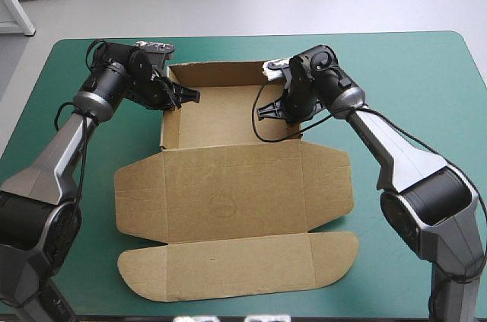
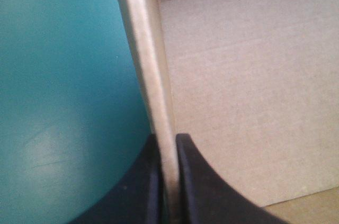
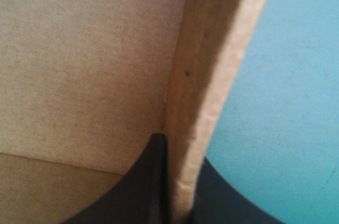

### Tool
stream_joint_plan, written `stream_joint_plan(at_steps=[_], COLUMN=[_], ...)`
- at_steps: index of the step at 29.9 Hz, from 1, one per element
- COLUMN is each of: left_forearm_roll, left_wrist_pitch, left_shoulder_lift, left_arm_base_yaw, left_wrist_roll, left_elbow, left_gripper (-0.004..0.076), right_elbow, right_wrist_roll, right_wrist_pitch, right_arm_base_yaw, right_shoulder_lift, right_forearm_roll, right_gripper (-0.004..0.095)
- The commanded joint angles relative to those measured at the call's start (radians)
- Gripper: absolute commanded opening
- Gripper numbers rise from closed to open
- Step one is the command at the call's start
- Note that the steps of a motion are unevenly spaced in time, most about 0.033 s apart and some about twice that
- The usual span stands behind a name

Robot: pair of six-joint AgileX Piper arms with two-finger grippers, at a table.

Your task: Fold the box

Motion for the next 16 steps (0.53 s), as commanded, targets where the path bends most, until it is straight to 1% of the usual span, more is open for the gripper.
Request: stream_joint_plan(at_steps=[1, 9, 13, 16], left_forearm_roll=[-0.144, -0.143, -0.143, -0.153], left_wrist_pitch=[-0.064, -0.054, -0.058, -0.042], left_shoulder_lift=[-0.019, 0.041, 0.067, 0.094], left_arm_base_yaw=[-0.032, -0.032, -0.032, -0.032], left_wrist_roll=[0.05, 0.05, 0.051, 0.051], left_elbow=[-0.034, -0.034, -0.035, -0.035], left_gripper=[-0.0008, -0.0008, -0.0008, -0.0008], right_elbow=[0.0, -0.001, -0.001, -0.001], right_wrist_roll=[-0.034, -0.025, -0.025, -0.035], right_wrist_pitch=[0.003, 0.003, 0.003, 0.003], right_arm_base_yaw=[0.025, 0.022, 0.001, -0.015], right_shoulder_lift=[-0.059, -0.059, -0.052, -0.037], right_forearm_roll=[0.095, 0.038, 0.038, 0.05], right_gripper=[-0.0003, -0.0003, -0.0003, -0.0004])
